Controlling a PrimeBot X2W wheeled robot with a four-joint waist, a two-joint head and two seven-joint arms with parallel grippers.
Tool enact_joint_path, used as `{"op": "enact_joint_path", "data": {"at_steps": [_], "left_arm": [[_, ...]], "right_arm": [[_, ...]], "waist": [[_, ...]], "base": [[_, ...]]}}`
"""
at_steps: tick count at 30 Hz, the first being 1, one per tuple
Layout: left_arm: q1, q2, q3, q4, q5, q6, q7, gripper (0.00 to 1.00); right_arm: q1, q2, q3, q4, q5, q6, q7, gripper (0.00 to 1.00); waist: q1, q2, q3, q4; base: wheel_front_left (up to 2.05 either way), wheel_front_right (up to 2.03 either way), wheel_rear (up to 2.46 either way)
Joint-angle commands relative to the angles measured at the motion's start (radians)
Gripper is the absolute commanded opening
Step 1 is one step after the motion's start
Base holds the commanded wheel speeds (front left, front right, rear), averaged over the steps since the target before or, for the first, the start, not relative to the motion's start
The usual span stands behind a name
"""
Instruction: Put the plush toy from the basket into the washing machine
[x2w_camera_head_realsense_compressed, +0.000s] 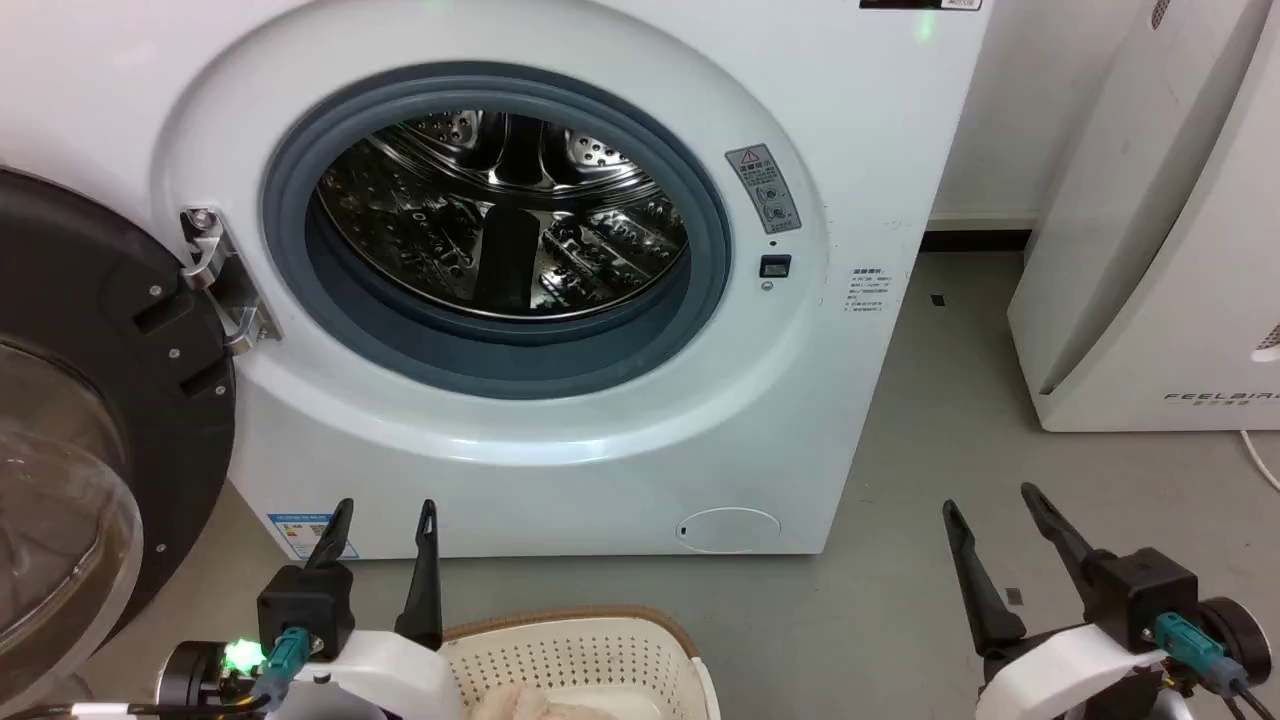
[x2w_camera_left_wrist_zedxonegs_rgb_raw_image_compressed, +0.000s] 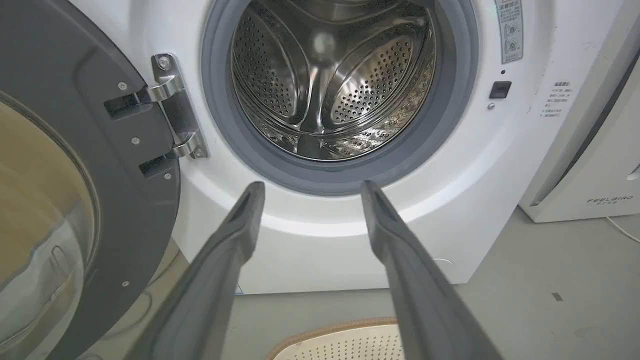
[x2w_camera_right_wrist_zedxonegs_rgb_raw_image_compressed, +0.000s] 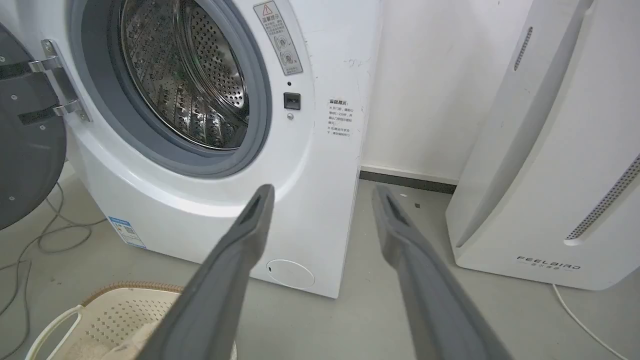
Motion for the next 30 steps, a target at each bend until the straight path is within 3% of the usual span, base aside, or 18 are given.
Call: {"op": "enact_joint_path", "data": {"at_steps": [1, 30], "left_arm": [[0.007, 0.000, -0.002, -0.002, -0.010, 0.007, -0.013, 1.00], [-0.048, 0.001, -0.042, 0.154, -0.044, 0.002, -0.074, 1.00]], "right_arm": [[-0.002, 0.000, -0.002, 0.003, 0.012, 0.000, -0.012, 1.00], [-0.043, 0.000, -0.020, -0.022, 0.042, 0.000, -0.073, 1.00]], "waist": [[0.0000, 0.0000, 0.002, -0.001], [0.0000, 0.0000, 0.106, -0.034]], "base": [[0.00, 0.00, 0.00], [0.00, 0.00, 0.00]]}}
